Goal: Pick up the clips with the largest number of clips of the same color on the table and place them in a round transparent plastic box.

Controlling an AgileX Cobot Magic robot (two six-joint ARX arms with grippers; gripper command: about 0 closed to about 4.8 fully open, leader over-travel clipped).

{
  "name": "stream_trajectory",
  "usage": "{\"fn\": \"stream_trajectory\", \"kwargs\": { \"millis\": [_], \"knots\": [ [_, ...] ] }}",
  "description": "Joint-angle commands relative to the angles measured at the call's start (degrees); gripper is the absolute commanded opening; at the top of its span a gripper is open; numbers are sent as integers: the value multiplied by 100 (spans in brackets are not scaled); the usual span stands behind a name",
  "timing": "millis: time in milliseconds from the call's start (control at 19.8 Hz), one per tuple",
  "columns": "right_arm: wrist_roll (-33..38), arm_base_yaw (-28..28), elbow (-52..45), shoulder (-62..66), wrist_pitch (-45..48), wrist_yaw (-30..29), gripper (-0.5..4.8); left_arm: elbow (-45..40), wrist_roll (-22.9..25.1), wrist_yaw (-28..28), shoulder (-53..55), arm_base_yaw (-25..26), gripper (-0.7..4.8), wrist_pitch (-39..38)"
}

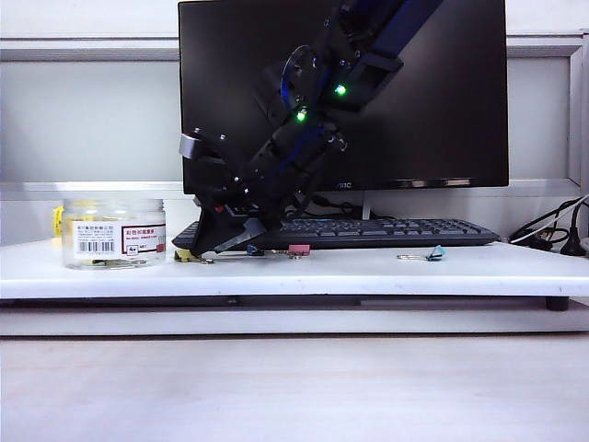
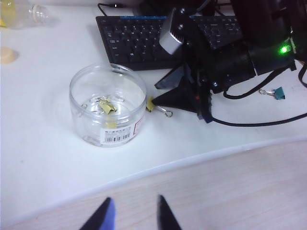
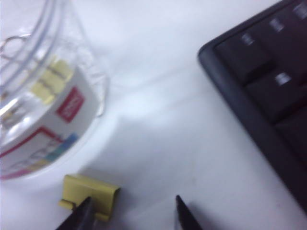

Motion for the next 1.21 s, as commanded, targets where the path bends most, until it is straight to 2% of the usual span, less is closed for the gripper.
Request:
{"fn": "stream_trajectory", "kwargs": {
  "millis": [51,404,758,808,960,1212],
  "knots": [
    [133,20,127,-153,-70,-146,214,-2,103,-13,4,0,123,120],
    [754,26,343,-254,-321,-341,216,-2,111,-13,4,0,122,116],
    [922,229,343,-254,-717,-326,217,-2,111,-11,2,0,122,116],
    [933,282,343,-254,-730,-251,217,-2,111,-9,2,0,122,116],
    [960,503,343,-254,-706,527,218,-2,111,-9,-2,0,122,111],
    [1628,634,343,-243,-409,1355,234,-2,111,2,-4,0,122,109]
  ]
}}
